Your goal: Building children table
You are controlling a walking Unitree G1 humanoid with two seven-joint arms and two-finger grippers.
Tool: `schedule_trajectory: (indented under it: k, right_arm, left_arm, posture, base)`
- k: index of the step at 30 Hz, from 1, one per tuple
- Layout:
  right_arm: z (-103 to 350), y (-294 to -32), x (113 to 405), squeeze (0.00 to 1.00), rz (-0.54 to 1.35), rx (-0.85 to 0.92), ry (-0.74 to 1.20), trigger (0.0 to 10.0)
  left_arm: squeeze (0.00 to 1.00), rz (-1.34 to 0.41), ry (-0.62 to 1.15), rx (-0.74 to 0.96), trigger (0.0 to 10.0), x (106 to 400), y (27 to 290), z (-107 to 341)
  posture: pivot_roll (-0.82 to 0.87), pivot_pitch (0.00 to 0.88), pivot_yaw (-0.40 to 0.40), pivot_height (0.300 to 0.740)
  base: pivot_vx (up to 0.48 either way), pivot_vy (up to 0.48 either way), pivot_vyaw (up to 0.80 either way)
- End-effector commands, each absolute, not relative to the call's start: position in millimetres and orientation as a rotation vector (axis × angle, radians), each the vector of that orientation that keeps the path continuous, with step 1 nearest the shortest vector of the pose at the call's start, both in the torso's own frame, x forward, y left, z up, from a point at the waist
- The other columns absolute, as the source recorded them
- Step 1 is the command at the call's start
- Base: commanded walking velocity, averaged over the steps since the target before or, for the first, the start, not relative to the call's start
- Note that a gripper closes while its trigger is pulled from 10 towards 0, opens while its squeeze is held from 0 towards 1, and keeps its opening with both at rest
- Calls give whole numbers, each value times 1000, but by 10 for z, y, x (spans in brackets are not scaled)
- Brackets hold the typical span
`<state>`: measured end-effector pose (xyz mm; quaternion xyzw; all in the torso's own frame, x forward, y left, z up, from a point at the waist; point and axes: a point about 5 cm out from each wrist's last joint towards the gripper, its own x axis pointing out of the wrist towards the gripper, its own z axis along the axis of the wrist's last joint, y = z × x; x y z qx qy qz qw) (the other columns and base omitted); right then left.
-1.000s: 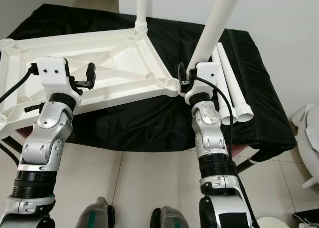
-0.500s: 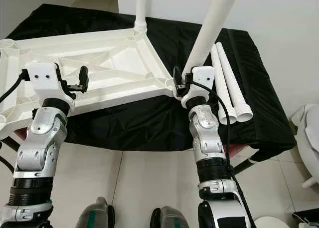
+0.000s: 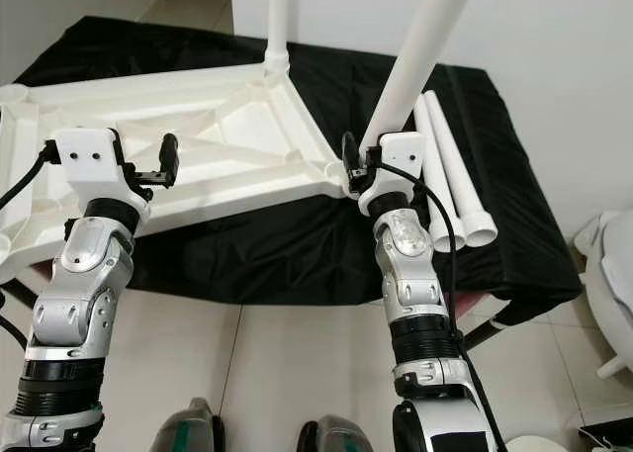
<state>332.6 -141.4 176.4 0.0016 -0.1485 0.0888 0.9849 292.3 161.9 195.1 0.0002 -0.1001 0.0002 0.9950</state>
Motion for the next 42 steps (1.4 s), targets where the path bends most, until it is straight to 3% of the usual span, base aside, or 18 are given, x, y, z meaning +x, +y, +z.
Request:
schedule_trajectory:
  k: [1,15,29,33,39,42]
  right_arm:
    - [1781,-1415,3320,0,184,1,-305,10000]
    - [1790,-1404,3331,0,190,-1,-309,10000]
    - [1797,-1387,3341,0,201,-7,-310,10000]
    - [1788,-1374,3358,0,210,-1,-288,10000]
    - [1791,-1338,3428,0,220,-16,-237,10000]
    - [1791,-1332,3434,0,221,-20,-234,10000]
  left_arm:
    - [0,-16,-200,1,10000,2907,1615,1953]
    - [0,-16,-207,7,10000,2899,1616,1969]
    - [0,-27,-236,-11,10000,2871,1591,1991]
    - [0,-148,-208,32,10000,2866,1449,1969]
    - [0,-601,-91,147,10000,2679,929,1773]
    - [0,-636,-74,145,10000,2660,888,1743]
  posture:
    - [62,0,-68,740]
    - [65,0,-69,740]
    - [65,0,-69,740]
    - [72,0,-92,740]
    - [54,9,-89,740]
    - [54,9,-89,740]
  base:
    - [304,0,0]
    - [310,0,0]
    - [0,0,0]
    - [0,0,0]
    - [0,0,0]
    - [0,0,0]
